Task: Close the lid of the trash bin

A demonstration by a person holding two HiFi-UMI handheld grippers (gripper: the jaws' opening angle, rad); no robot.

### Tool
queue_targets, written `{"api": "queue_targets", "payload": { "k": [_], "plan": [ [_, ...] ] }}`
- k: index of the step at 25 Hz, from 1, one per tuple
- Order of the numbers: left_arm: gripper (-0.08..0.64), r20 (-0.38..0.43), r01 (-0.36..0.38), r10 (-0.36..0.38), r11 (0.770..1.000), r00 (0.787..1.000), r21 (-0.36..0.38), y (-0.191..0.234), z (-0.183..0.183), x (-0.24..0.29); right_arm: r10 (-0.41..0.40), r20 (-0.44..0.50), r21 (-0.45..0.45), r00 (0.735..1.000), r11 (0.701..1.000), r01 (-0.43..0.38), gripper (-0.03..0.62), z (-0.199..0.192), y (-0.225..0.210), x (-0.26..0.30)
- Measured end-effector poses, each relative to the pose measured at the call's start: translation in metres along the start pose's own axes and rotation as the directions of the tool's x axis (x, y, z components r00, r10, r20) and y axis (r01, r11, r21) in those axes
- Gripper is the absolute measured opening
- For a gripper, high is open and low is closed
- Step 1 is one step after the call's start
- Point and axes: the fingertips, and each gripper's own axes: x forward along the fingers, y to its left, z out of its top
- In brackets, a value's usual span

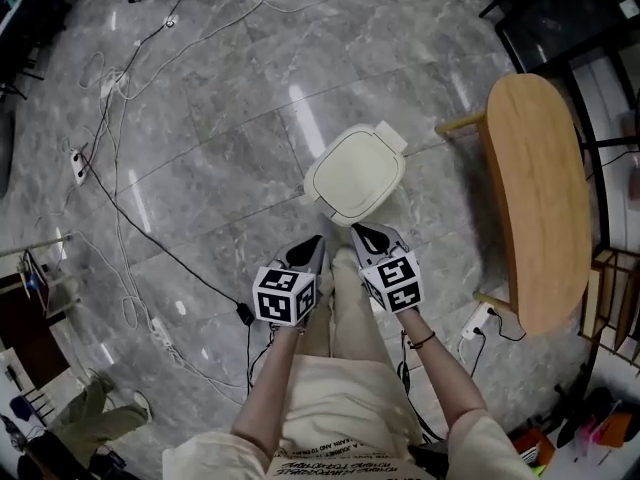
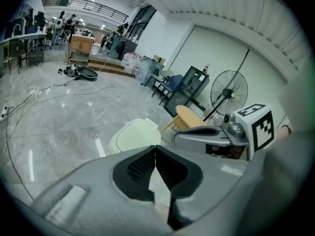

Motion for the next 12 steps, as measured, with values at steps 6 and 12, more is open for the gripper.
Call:
{"api": "queue_targets", "payload": {
  "k": [6,12],
  "plan": [
    [0.023,0.01,0.043,-0.044,0.994,0.999,0.099,-0.018,0.023,-0.029,-0.028,0.074,0.028,0.997,0.999,0.026,0.005,0.034,0.003,-0.036],
    [0.023,0.053,0.068,-0.08,0.978,0.995,0.198,-0.037,0.05,-0.052,-0.019,0.143,0.013,0.99,1.0,0.017,0.005,0.062,0.008,-0.067]
  ]
}}
